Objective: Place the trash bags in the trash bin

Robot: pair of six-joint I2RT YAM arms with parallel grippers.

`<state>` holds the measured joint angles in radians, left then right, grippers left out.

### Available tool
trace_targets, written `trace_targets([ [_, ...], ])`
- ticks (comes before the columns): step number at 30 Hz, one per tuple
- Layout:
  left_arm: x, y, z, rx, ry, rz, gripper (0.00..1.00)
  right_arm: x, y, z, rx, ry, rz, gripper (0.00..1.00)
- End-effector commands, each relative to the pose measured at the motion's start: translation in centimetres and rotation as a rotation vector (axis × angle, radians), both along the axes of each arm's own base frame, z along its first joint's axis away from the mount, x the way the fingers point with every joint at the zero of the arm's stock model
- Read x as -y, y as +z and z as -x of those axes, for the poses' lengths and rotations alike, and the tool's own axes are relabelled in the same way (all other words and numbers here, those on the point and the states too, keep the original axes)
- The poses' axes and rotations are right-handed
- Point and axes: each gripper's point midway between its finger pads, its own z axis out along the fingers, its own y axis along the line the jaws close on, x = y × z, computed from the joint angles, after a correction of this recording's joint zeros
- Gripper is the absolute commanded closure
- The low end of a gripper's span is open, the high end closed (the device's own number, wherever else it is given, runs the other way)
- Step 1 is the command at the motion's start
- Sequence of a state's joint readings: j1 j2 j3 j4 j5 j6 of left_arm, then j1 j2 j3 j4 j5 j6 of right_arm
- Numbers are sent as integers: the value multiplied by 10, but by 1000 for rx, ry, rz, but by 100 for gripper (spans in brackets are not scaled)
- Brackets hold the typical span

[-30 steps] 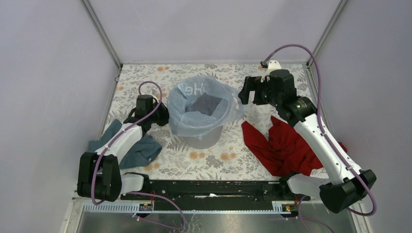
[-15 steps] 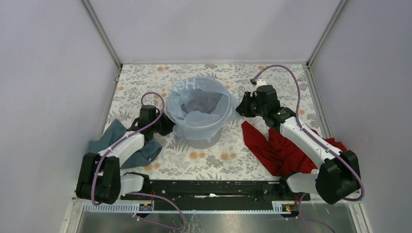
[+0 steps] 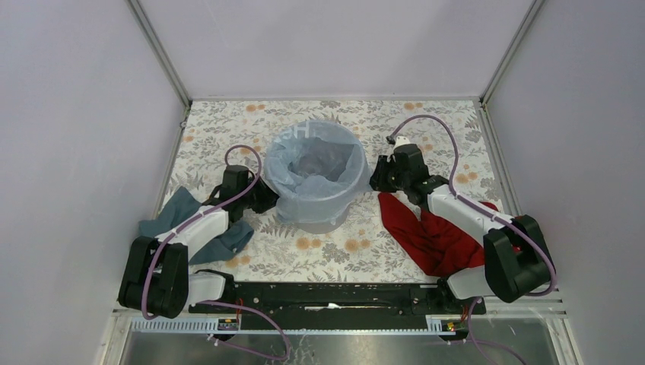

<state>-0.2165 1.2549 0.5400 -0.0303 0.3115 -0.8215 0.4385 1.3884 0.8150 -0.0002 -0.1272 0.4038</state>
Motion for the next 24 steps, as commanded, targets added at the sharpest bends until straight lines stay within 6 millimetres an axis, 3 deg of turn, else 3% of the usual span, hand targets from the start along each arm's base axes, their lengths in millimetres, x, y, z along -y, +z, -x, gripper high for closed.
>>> trace_targets([
  [1,1,8,-6,46,7,6,100,8,-22,-9,20,-1,70,71],
  [4,3,9,-6,48,-6,7,100,6,-22,-9,-5,26,86,69],
  [6,3,11,-6,56,-13,5,100,17,-17,-3,-48,-3,142,60],
  [9,2,12,-3,50,-16,-4,100,48,14,0,-100,-71,307,46],
  [12,0,17,-3,68,-12,-14,100,85,49,5,-65,-165,455,24],
  [15,-1,18,-3,73,-10,-15,100,100,98,6,26,-198,486,6],
  [18,0,17,-3,75,-12,-13,100,87,155,-1,129,-171,420,0],
  [20,0,17,-2,76,-17,-13,100,65,189,-5,184,-117,371,0],
  [22,-1,17,-1,77,-19,-15,100,24,218,-4,256,-20,343,0],
  [24,-1,19,-1,81,-18,-16,100,-27,232,4,293,105,320,0],
])
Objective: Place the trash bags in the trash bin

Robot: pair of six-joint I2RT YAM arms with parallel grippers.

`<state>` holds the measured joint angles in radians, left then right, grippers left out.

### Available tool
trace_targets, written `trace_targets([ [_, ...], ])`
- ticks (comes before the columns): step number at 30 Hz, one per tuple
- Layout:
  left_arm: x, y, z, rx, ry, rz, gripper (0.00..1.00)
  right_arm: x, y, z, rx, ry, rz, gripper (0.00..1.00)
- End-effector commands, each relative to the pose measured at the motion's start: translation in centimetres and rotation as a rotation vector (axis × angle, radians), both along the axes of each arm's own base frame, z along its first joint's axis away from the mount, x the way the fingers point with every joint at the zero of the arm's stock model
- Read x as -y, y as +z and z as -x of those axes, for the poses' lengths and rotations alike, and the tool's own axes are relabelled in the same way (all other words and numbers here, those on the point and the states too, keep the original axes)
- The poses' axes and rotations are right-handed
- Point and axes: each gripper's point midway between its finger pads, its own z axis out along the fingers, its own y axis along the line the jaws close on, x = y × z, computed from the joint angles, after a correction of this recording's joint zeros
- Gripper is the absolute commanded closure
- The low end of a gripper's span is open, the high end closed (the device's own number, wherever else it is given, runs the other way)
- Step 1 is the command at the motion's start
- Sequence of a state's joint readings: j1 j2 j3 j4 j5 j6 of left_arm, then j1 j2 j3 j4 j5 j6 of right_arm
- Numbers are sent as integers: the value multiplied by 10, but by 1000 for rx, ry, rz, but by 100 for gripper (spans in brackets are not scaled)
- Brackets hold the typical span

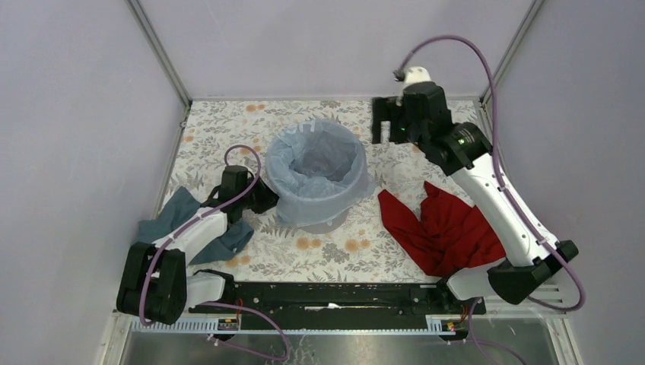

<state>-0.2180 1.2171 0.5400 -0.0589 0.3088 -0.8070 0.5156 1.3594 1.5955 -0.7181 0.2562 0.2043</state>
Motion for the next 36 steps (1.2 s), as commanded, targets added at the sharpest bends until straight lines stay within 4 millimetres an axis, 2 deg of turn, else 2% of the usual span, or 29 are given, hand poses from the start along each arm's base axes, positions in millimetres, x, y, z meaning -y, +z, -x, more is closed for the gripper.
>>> trace_targets([
  [1,0,14,-5,67,-10,-7,100,-95,32,24,24,275,26,0],
  [4,0,15,-4,69,-11,-6,100,-151,23,34,9,379,40,0],
  [7,1,18,-4,72,-13,-4,100,-188,-3,39,-34,421,77,1],
  [10,0,20,-2,77,-12,-2,100,-207,-31,39,-88,412,91,14],
  [12,0,21,-1,80,-10,-2,99,-219,-45,41,-115,408,75,25],
  [13,0,21,0,82,-9,0,99,-229,-50,45,-125,424,56,28],
  [16,1,23,0,82,-10,8,99,-254,-70,53,-164,450,-9,27],
  [19,3,27,1,88,-15,22,99,-271,-93,59,-207,457,-106,22],
  [24,6,39,0,110,-23,45,99,-272,-118,56,-221,437,-144,19],
  [28,6,42,1,119,-24,51,98,-255,-128,50,-258,431,-102,16],
  [31,6,39,2,112,-30,44,97,-231,-113,42,-204,385,-17,11],
  [34,5,34,1,104,-32,31,97,-218,-89,37,-167,359,36,10],
  [36,4,30,0,97,-29,21,97,-211,-81,32,-136,343,65,8],
])
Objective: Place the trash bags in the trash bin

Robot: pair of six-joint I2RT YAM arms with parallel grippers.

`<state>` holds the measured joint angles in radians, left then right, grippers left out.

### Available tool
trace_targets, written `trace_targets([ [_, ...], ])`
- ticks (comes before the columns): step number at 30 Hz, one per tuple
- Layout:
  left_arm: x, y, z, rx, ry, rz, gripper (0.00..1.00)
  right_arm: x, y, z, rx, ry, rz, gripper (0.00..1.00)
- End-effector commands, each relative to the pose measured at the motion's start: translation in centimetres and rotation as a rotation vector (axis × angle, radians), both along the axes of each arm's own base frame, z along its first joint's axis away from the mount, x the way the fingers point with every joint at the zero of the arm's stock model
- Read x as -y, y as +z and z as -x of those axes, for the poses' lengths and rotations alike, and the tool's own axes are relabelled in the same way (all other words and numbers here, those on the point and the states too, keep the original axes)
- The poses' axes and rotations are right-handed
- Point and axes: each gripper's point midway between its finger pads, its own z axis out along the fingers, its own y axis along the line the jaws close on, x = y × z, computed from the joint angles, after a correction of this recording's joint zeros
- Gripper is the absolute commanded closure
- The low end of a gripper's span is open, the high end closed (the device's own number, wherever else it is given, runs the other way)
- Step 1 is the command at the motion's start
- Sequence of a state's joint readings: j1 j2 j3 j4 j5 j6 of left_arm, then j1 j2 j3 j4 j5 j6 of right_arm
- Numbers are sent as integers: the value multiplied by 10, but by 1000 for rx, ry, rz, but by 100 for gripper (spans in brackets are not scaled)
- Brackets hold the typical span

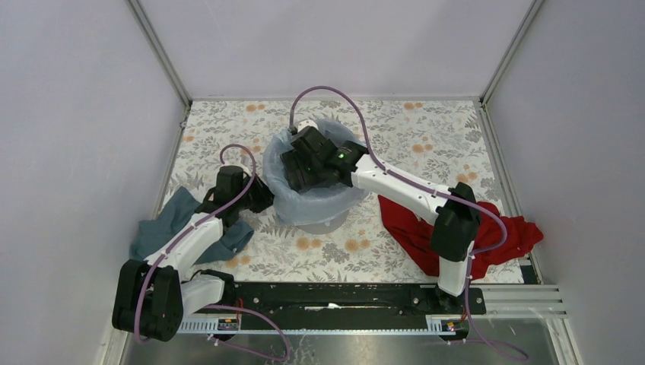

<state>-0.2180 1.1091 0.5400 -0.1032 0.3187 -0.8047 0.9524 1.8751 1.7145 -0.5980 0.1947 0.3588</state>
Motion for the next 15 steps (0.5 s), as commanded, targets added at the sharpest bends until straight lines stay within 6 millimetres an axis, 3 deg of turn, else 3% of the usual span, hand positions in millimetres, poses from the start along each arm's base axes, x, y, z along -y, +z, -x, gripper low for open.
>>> trace_targets([
  [1,4,5,-7,34,-21,1,97,23,67,-17,170,-41,10,7],
  [7,4,9,-6,40,-22,1,97,22,82,-46,252,-74,-10,9],
  [15,3,13,-5,49,-17,7,96,-9,68,-91,359,-55,-24,33],
])
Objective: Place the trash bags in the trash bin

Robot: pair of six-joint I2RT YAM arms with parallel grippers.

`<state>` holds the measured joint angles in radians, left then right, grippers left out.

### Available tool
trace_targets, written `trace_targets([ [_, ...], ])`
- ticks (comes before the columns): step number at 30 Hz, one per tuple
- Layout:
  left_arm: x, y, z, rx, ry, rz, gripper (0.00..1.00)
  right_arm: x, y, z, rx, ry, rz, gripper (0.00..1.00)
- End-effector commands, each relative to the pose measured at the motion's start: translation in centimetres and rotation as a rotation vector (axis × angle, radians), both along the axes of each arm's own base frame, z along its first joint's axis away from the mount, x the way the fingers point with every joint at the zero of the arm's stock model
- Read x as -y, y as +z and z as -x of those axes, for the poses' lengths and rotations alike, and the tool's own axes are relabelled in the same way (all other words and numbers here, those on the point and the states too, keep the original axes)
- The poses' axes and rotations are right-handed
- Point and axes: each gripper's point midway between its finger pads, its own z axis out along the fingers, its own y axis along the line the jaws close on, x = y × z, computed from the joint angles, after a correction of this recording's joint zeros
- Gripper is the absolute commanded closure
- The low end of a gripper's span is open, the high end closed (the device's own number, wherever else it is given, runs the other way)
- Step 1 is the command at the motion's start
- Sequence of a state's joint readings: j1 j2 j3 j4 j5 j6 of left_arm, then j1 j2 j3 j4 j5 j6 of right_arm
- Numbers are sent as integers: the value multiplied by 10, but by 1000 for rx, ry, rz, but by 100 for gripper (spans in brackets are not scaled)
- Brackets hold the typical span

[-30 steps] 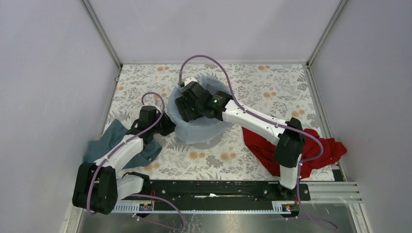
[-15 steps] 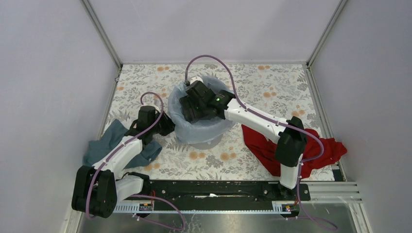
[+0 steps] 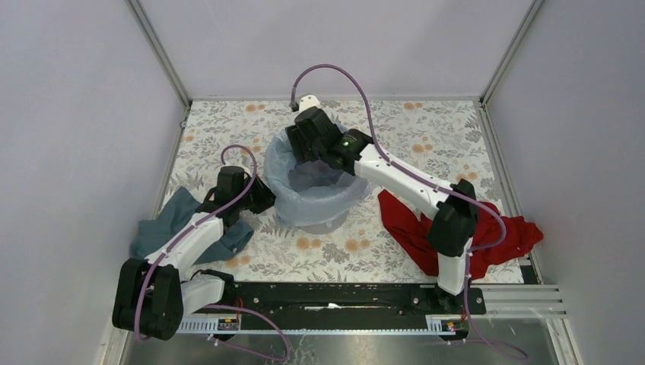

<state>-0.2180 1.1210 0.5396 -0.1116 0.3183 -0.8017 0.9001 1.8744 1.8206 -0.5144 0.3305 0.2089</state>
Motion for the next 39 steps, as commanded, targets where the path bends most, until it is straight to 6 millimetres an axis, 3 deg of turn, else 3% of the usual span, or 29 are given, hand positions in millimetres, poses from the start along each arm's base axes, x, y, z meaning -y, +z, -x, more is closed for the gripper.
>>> trace_targets([
  [1,4,18,-6,69,-17,15,96,-23,7,-34,111,-5,-17,36],
  [5,4,19,-6,69,-18,16,95,-28,-3,-42,135,-21,-27,52],
  [7,4,20,-6,71,-20,15,95,-27,4,-41,157,-28,-57,55],
  [12,2,20,-7,72,-16,-3,95,-17,16,-23,91,2,-37,28],
  [17,4,25,-9,76,-31,-4,94,16,13,17,-6,32,0,27],
  [19,3,28,-8,80,-31,-7,94,23,8,32,-43,61,-4,19],
  [23,2,27,-5,77,-24,-6,94,22,-18,49,-114,111,-14,8],
  [30,0,22,0,62,-28,-17,93,17,-74,40,-181,100,93,5],
  [39,-2,34,-7,82,-12,-28,93,10,-135,40,-258,87,126,3],
])
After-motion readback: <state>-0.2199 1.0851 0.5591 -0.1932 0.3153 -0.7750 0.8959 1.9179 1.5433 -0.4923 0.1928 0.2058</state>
